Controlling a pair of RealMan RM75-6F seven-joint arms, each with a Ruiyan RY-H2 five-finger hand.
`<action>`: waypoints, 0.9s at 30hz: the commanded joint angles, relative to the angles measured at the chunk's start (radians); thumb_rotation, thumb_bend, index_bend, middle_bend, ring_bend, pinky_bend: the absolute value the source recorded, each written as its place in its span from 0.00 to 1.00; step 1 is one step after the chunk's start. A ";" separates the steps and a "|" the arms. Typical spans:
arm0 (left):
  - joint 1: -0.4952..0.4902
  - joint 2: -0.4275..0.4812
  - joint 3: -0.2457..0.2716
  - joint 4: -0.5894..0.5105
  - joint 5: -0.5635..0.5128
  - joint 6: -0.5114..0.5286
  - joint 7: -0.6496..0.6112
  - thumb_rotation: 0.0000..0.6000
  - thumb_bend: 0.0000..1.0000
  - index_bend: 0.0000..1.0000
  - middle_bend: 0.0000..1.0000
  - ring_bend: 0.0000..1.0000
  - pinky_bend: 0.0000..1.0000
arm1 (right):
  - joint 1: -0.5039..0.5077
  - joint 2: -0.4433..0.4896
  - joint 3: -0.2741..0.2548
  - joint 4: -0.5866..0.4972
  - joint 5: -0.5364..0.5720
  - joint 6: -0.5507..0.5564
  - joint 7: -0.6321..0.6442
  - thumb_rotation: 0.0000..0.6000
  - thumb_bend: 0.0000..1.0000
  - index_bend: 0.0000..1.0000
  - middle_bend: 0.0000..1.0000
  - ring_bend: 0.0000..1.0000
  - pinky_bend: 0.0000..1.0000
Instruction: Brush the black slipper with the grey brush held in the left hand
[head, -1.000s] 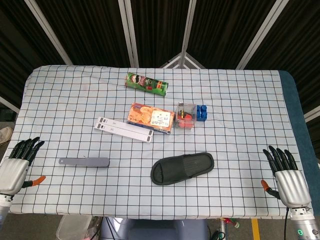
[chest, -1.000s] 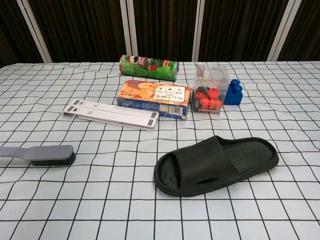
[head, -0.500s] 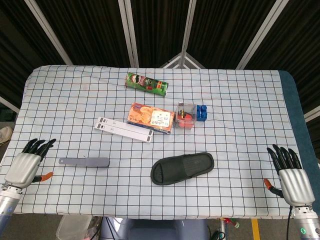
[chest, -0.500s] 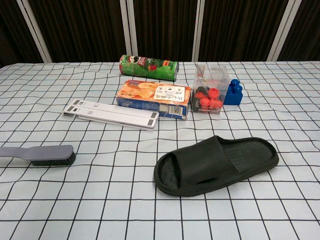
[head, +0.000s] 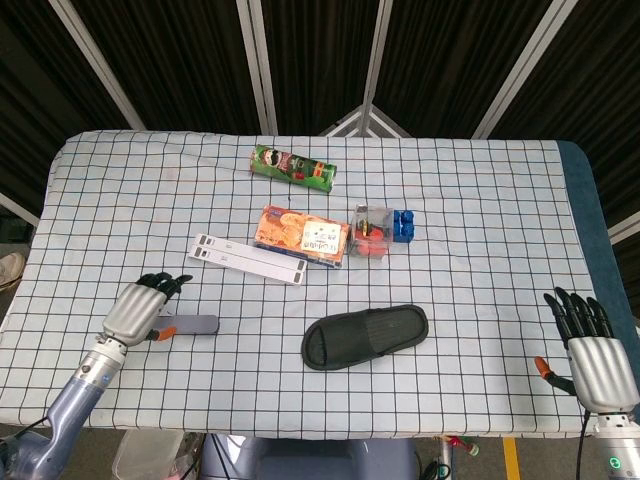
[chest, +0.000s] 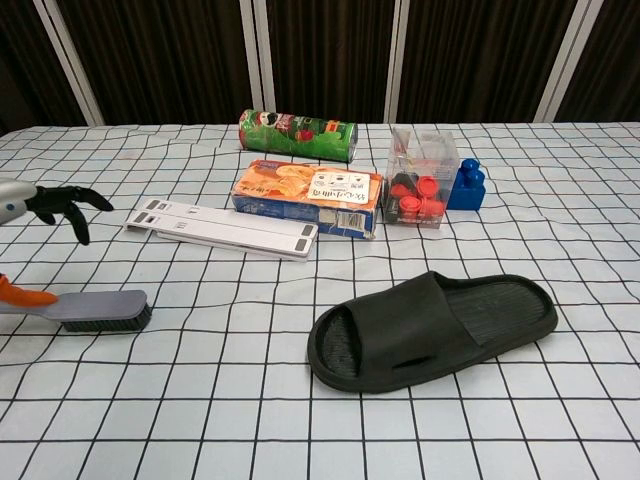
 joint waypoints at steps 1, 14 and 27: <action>-0.018 -0.024 0.025 0.012 0.002 -0.035 0.003 1.00 0.22 0.15 0.30 0.21 0.29 | -0.008 0.011 0.003 -0.005 0.002 0.013 0.013 1.00 0.32 0.00 0.00 0.00 0.00; -0.038 -0.017 0.055 -0.008 -0.007 -0.071 0.010 1.00 0.29 0.22 0.35 0.25 0.30 | -0.020 0.024 0.008 -0.010 0.025 0.016 0.016 1.00 0.32 0.00 0.00 0.00 0.00; -0.042 -0.058 0.062 0.042 0.002 -0.042 0.001 1.00 0.32 0.26 0.39 0.27 0.30 | -0.020 0.027 0.012 -0.013 0.033 0.009 0.017 1.00 0.32 0.00 0.00 0.00 0.00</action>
